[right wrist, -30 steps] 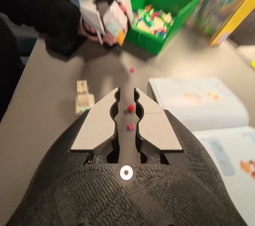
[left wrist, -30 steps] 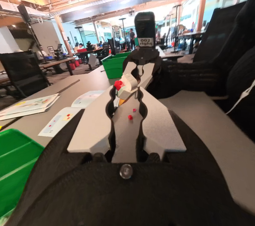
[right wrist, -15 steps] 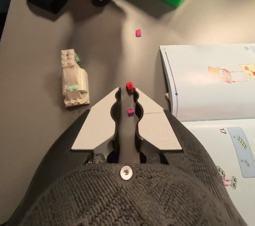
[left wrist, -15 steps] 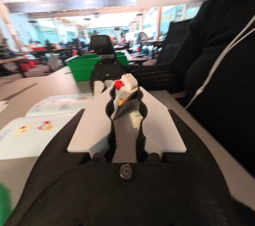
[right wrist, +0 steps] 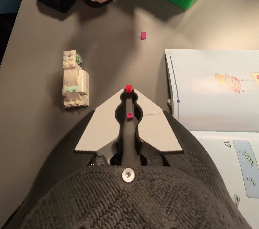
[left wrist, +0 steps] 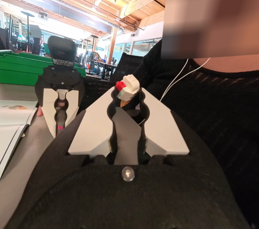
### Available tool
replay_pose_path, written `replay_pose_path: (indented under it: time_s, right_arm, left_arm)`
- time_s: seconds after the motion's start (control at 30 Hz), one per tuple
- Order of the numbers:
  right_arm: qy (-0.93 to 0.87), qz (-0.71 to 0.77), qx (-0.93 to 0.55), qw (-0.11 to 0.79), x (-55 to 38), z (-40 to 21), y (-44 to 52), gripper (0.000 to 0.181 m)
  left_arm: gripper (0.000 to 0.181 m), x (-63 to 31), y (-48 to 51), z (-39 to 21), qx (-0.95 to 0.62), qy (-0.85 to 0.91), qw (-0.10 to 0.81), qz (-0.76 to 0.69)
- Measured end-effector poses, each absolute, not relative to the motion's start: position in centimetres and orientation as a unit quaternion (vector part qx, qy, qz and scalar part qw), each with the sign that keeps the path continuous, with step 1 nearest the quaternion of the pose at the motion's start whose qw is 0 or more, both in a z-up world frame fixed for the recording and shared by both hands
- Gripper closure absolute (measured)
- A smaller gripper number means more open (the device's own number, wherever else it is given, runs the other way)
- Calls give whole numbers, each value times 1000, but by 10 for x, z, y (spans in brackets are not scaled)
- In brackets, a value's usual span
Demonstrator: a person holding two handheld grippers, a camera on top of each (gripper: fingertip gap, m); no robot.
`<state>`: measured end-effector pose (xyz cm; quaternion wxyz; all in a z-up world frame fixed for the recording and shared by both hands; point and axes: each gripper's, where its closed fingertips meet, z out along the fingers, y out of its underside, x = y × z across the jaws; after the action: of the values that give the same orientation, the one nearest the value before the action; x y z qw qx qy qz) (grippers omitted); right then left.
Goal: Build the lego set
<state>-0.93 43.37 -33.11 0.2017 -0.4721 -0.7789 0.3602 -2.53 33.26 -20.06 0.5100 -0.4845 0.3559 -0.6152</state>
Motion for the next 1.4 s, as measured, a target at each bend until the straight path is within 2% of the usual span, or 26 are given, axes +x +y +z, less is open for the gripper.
replay_pose_path:
  time_s: [0.03,0.13,0.27,0.37,0.6,1.0,1.2,1.4]
  right_arm:
    - [-781,359,-468,205,-10,-331,433,175]
    - [-777,374,-445,242,-17,-306,427,175]
    - [-774,419,-358,311,-22,-229,391,175]
    - [-810,391,-298,320,-19,-197,362,176]
    - [-866,294,-285,287,-15,-200,347,175]
    - [-888,231,-301,258,-19,-209,353,175]
    - [-918,169,-271,237,-22,-192,356,175]
    - [-958,29,-162,236,-31,-181,366,175]
  left_arm:
    - [151,-25,332,-200,-484,356,510,-616]
    - [151,-26,332,-199,-480,355,510,-619]
    - [151,-25,335,-200,-493,343,498,-625]
    - [150,-22,339,-204,-512,330,481,-630]
    - [151,-19,351,-213,-549,318,495,-594]
    - [151,-14,356,-218,-561,319,511,-568]
    - [150,-18,360,-201,-514,312,609,-517]
    - [151,-30,365,-184,-483,317,735,-354]
